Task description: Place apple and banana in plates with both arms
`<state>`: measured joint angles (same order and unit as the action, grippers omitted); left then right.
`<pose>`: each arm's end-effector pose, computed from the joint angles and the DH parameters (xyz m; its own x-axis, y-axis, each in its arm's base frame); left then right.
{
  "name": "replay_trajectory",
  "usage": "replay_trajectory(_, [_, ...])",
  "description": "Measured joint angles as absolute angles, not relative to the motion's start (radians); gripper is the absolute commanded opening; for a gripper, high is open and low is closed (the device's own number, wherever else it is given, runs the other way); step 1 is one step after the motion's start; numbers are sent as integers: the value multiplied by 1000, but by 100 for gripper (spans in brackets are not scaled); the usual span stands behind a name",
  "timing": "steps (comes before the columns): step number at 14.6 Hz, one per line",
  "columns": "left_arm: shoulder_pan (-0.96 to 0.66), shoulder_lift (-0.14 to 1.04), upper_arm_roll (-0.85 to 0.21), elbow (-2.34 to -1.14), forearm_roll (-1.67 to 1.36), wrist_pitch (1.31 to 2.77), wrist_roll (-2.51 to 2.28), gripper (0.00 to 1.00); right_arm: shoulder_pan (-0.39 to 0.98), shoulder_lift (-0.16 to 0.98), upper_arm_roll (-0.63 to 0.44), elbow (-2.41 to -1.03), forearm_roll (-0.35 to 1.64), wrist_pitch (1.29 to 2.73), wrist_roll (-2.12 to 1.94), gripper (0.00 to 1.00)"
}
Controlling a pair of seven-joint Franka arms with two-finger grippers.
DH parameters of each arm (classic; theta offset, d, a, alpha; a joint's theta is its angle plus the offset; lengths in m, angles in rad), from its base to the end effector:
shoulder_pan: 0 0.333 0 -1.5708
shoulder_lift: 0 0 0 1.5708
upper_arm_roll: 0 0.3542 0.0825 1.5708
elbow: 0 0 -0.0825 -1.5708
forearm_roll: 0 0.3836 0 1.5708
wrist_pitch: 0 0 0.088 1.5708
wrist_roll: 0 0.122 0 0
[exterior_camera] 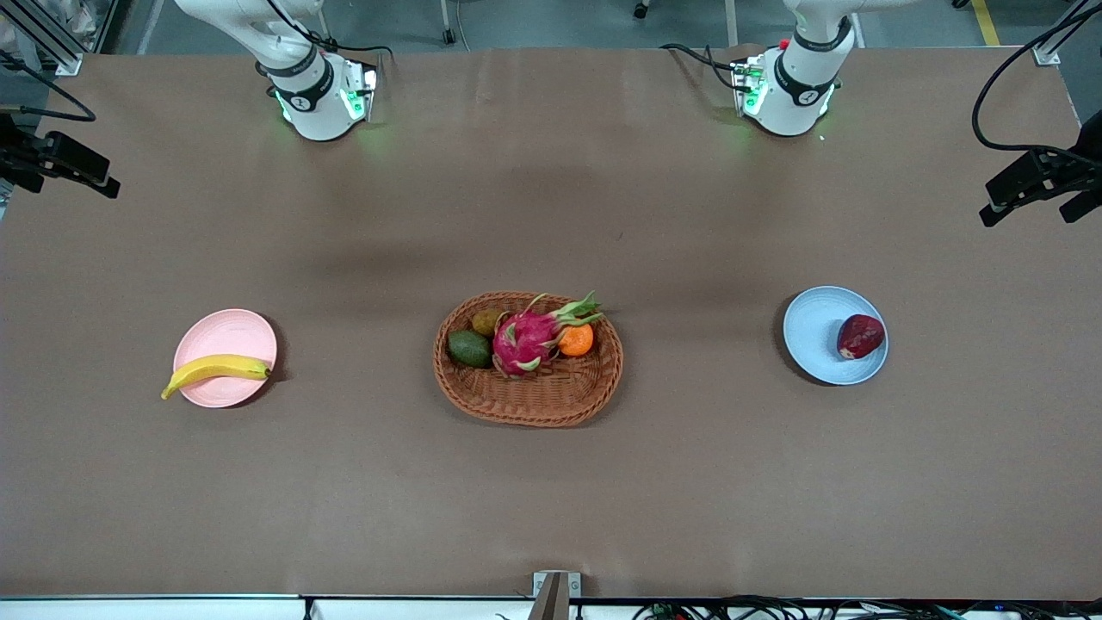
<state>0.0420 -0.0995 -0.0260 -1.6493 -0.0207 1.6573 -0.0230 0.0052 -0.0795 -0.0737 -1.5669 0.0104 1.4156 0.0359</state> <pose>0.5293 0.0053 0.6723 0.9935 0.0405 0.1068 0.0386 -0.9990 0.0206 0.5074 -0.0353 0.6787 0.9922 -0.1018 -0.0725 -0.1030 -0.9946 -0.0136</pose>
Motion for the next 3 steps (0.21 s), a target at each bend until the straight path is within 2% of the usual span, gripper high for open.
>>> replay_trajectory(3, [42,-100,-33,-1649,-21,1657,-23,100,5,-84,-83,-1567,17,1416,21,100])
